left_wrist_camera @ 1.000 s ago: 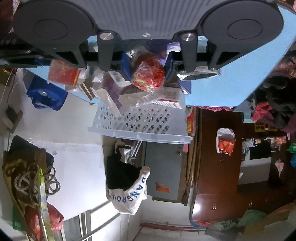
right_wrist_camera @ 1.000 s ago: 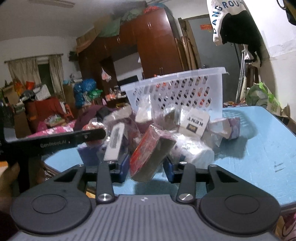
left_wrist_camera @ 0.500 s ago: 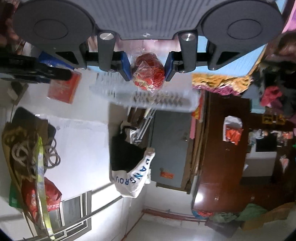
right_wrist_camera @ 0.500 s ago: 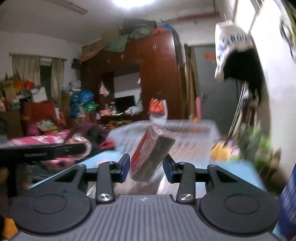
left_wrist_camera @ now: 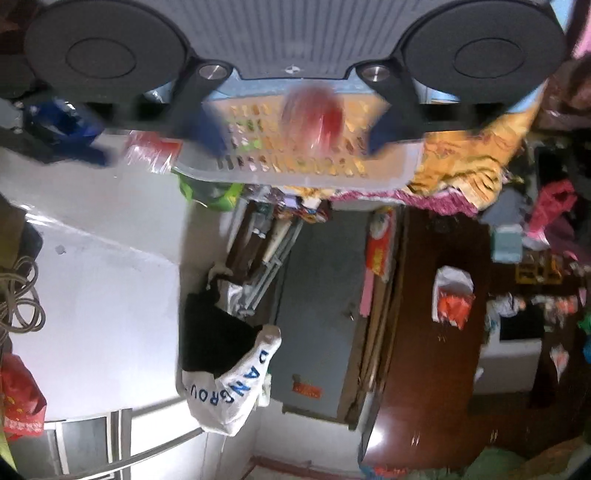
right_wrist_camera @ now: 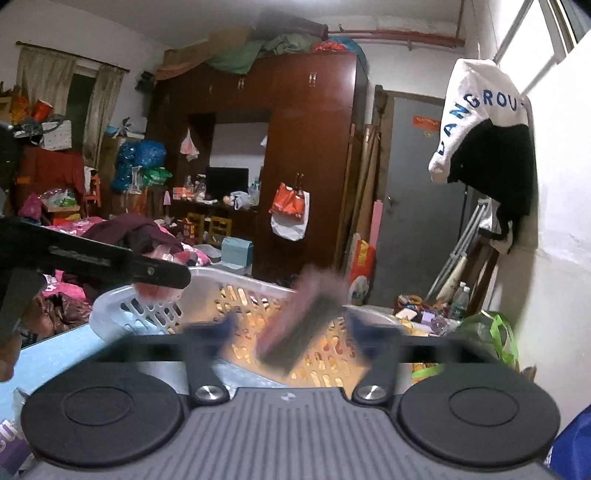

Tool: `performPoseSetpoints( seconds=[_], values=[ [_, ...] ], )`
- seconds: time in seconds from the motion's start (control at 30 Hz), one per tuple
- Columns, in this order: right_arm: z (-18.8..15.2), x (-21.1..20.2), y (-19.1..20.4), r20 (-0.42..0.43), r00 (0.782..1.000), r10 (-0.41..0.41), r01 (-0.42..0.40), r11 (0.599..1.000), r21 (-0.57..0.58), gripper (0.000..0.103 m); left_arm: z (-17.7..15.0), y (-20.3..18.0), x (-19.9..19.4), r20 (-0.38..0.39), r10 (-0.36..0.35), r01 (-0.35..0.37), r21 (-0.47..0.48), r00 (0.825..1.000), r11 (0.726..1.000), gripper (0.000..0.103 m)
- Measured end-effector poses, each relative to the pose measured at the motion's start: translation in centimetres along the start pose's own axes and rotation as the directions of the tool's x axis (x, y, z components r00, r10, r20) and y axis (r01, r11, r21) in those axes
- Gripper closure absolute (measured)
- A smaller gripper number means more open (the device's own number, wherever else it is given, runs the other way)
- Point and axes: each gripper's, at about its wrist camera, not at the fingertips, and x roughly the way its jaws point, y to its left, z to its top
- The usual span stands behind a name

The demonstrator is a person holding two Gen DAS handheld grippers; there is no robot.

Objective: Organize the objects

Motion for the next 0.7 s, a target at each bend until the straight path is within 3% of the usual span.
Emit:
performPoseSetpoints(
  seconds=[0.07,0.13,0.2,0.27,0.3,0.4,0.53,0.63,0.7],
  values=[
    [-0.3,-1.5,0.1,0.041,0.998,-0.048,0.048,0.999,-0.011,0.000,-0.3,-0.2,-0.8,0.018,0.032,-0.032,0.029,0.999,0.999,0.000],
    [-0.6,-3.5,0.0,0.081,0.997,-0.019,0.020,1.000,-0.007,0.000,-0.6,-0.1,-2.1,0.039,0.022,-0.024,0.045,0.999,0.999,0.000],
    [-1.0,-5.5,-0.3,0.095,0.995,0.018,-0.021,0.999,0.027,0.000,-1.1,-0.1,-3.9,0.064,-0.031,0.027,0.063,0.997,0.998,0.000],
    [-1.6,-7.2,-0.5,0.080,0.996,0.027,-0.031,0.998,0.060,0.000,-2.1,-0.3,-5.9,0.044,-0.052,0.047,0.105,0.998,0.993,0.000],
    [-2.4,-8.3,-0.3,0.049,0.998,0.029,-0.032,0.997,0.067,0.000,-2.9,-0.5,-7.2,0.033,-0.018,0.013,0.127,0.999,0.992,0.000],
    [-6.0,-11.3,0.4,-0.007,1.000,0.029,-0.029,0.999,0.025,0.000,-6.4,0.2,-11.8,0.061,0.008,-0.016,0.131,0.998,0.991,0.000],
    [-11.7,-15.6,1.1,0.041,0.996,0.073,-0.075,0.996,0.047,0.000,-12.6,1.1,-16.9,0.138,0.014,-0.030,0.111,0.990,0.993,0.000],
    [-14.6,-16.8,2.3,0.042,0.995,0.089,-0.092,0.992,0.086,0.001,-16.3,1.5,-18.3,0.140,0.018,-0.028,0.073,0.990,0.997,0.001],
    [-15.2,-16.1,2.8,0.027,0.997,0.079,-0.081,0.994,0.068,0.008,-17.4,1.8,-18.4,0.131,0.018,-0.025,0.053,0.991,0.998,0.004]
  ],
)
